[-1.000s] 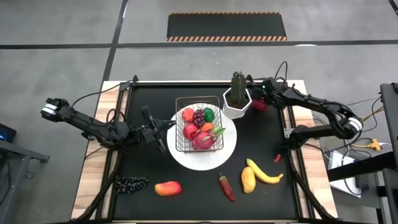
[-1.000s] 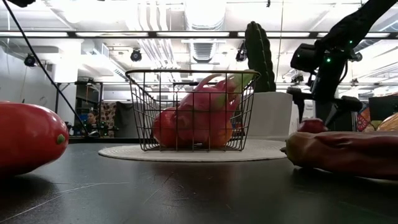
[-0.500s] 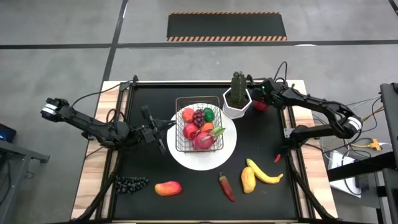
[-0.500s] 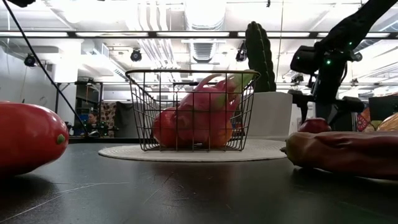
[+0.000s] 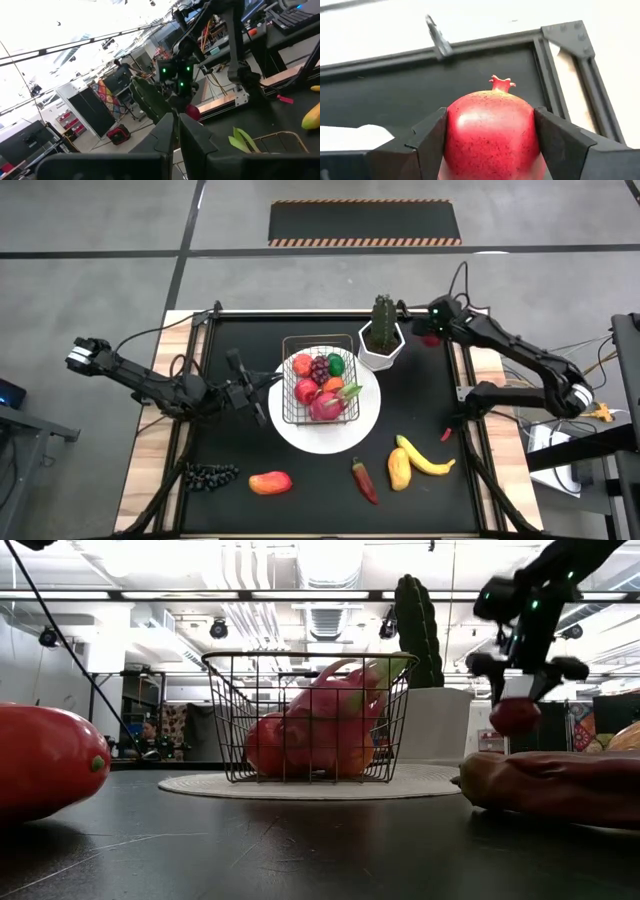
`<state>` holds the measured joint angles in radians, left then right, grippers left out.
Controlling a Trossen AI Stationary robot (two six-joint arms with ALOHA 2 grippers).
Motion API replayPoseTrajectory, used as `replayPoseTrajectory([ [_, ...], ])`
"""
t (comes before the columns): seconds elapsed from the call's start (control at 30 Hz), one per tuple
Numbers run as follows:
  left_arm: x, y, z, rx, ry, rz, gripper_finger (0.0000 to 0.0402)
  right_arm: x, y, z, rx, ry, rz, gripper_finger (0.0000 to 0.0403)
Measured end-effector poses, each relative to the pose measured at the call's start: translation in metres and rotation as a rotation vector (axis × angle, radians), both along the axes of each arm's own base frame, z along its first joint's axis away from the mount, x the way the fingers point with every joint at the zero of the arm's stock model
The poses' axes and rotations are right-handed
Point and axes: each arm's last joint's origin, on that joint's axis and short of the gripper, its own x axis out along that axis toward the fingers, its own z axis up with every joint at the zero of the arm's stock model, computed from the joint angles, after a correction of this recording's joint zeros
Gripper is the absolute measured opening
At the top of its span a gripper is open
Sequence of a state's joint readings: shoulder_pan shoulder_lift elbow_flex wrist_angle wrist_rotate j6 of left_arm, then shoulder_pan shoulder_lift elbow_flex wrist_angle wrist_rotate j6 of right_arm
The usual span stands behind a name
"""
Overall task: Build produce basket
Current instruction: Put the pomegranate into the gold wire basket
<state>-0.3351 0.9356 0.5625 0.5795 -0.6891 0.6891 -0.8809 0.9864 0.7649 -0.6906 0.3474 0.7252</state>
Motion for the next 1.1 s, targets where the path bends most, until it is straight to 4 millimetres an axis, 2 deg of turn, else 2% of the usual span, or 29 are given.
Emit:
replayPoseTrajectory([
  [0.13, -0.001, 0.0, 0.002, -0.011, -0.026, -0.002, 0.001, -0.005, 0.011, 0.023, -0.074, -0.041, 0.052, 0.0251],
  [0.47, 0.0, 0.0, 0.003, -0.144, -0.086, -0.032, 0.001, -0.02, 0.044, 0.101, -0.386, -0.186, 0.223, 0.0252],
  [0.57, 0.002, -0.001, -0.004, -0.224, -0.086, -0.05, 0.001, -0.024, 0.058, 0.117, -0.399, -0.24, 0.345, 0.0252],
  [0.7, 0.009, -0.004, -0.011, -0.25, -0.056, -0.083, 0.001, -0.05, 0.093, 0.14, -0.486, -0.364, 0.473, 0.0252],
  [0.8, 0.015, -0.007, -0.013, -0.245, -0.049, -0.127, 0.001, -0.06, 0.109, 0.152, -0.554, -0.432, 0.576, 0.0252],
  [0.93, 0.02, -0.01, -0.014, -0.253, -0.09, -0.163, 0.001, -0.068, 0.124, 0.165, -0.728, -0.563, 0.771, 0.0252],
  [1.1, 0.026, -0.012, -0.016, -0.256, -0.11, -0.168, 0.001, -0.064, 0.135, 0.163, -0.936, -0.789, 1.078, 0.0253],
])
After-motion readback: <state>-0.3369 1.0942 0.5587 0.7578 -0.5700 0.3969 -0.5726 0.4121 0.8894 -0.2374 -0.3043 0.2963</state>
